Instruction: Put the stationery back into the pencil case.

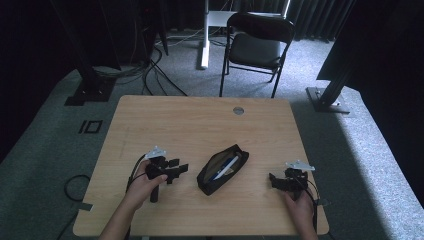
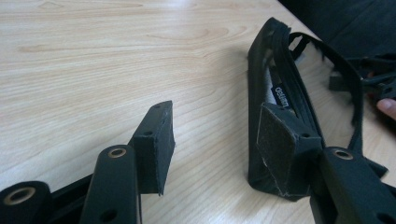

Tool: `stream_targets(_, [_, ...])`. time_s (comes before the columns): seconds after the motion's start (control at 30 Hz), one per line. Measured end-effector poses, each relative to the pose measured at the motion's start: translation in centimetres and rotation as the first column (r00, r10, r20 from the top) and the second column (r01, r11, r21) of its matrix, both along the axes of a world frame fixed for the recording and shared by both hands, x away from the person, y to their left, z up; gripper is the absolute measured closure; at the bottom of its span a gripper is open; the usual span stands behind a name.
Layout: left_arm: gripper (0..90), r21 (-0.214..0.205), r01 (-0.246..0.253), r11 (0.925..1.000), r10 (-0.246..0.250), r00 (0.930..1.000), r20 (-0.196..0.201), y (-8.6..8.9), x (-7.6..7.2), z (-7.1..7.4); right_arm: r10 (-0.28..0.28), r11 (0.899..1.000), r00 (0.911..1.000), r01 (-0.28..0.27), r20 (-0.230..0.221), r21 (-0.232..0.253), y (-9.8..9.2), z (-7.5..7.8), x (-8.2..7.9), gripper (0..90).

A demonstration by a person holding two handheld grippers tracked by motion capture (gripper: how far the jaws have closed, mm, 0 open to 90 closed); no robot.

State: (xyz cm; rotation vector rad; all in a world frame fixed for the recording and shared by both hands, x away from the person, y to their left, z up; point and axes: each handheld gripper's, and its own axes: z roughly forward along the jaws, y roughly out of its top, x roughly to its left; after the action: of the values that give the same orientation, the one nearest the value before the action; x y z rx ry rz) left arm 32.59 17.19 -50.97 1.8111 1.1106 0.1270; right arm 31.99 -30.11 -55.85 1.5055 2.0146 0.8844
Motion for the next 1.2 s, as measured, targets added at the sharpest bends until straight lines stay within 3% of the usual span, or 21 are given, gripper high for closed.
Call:
stream_targets(0.1, [45.2, -0.017, -0.023, 0.9996, 0.023, 0.9997, 0.003, 1.0, -0.4, -0.4, 0.002, 1.000, 1.0000, -0.002, 0.001, -0.002, 0.0, 0.0, 0.0, 10.6])
stream_targets(0.3, [41.5, -0.003, -0.066, 0.9978, 0.066, 0.9978, 0.006, 2.5, -1.3, -1.6, 0.002, 1.000, 1.0000, -0.002, 0.001, -0.002, 0.0, 0.0, 0.0, 10.6])
stream_targets(0.47, [36.5, 0.039, -0.106, 0.9936, 0.105, 0.9941, 0.025, 3.5, -1.9, -2.5, 0.002, 1.000, 1.0000, -0.002, 0.001, -0.002, 0.0, 0.0, 0.0, 10.6])
stream_targets(0.63, [31.5, 0.054, -0.146, 0.9878, 0.144, 0.9887, 0.040, 4.4, -2.2, -3.0, 0.002, 1.000, 1.0000, -0.002, 0.001, -0.002, 0.0, 0.0, 0.0, 10.6])
stream_targets(1.03, [28.3, 0.134, -0.216, 0.9671, 0.207, 0.9752, 0.078, 6.8, -3.0, -4.0, 0.002, 1.000, 1.0000, -0.002, 0.001, -0.002, 0.0, 0.0, 0.0, 10.6])
stream_targets(1.1, [27.9, 0.127, -0.231, 0.9647, 0.223, 0.9722, 0.071, 7.2, -3.1, -4.1, 0.002, 1.000, 1.0000, -0.002, 0.001, -0.002, 0.0, 0.0, 0.0, 10.6])
stream_targets(1.13, [27.9, 0.130, -0.244, 0.9611, 0.235, 0.9688, 0.077, 7.4, -3.2, -4.0, 0.002, 1.000, 1.0000, -0.002, 0.001, -0.002, 0.0, 0.0, 0.0, 10.6])
stream_targets(1.2, [27.9, 0.178, -0.267, 0.9471, 0.253, 0.9622, 0.102, 7.7, -3.3, -4.0, 0.002, 1.000, 1.0000, -0.002, 0.001, -0.002, 0.0, 0.0, 0.0, 10.6])
